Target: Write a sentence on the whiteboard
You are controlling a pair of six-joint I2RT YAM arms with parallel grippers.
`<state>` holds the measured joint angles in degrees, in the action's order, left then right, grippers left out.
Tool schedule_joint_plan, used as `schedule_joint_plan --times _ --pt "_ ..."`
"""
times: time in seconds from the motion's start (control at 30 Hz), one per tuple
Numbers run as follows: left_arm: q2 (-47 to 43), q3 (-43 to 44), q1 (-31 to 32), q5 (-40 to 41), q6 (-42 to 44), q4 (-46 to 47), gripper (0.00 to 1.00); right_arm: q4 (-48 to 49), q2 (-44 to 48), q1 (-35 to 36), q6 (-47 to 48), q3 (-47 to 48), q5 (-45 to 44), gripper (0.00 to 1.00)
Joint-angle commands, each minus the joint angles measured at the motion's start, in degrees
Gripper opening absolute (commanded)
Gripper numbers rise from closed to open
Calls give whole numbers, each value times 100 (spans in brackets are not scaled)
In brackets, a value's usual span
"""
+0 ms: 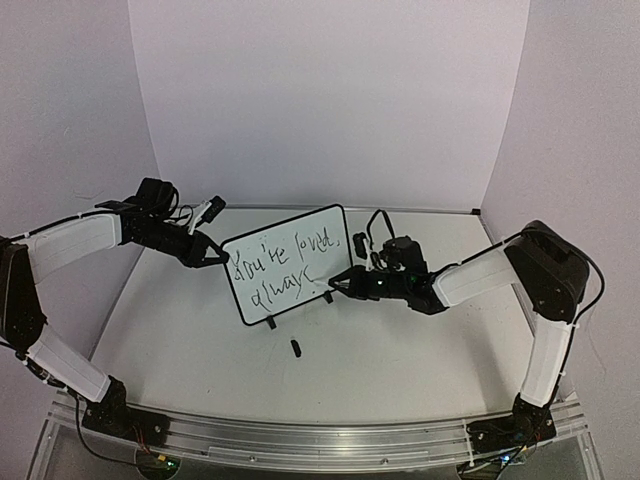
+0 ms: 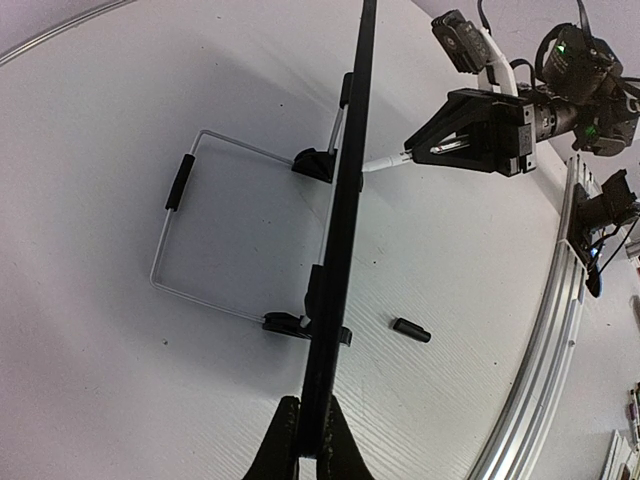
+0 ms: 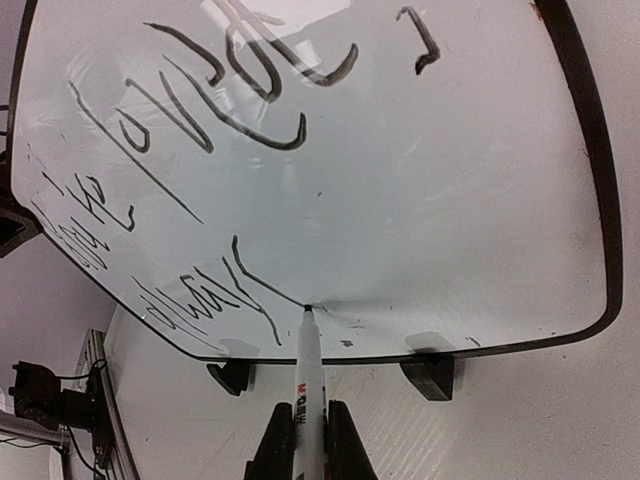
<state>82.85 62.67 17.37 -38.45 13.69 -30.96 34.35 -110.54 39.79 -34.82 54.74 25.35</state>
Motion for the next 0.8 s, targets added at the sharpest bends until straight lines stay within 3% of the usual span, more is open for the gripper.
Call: schedule_joint_plan --times 0.0,0.43,0.77 --pt "127 106 48 426 156 -138 0 146 150 -25 -16 27 -35 0" --pt "135 105 48 425 149 -140 0 82 -238 107 -19 278 176 0" --pt "127 110 48 426 153 -144 0 303 -25 135 -137 220 321 0"
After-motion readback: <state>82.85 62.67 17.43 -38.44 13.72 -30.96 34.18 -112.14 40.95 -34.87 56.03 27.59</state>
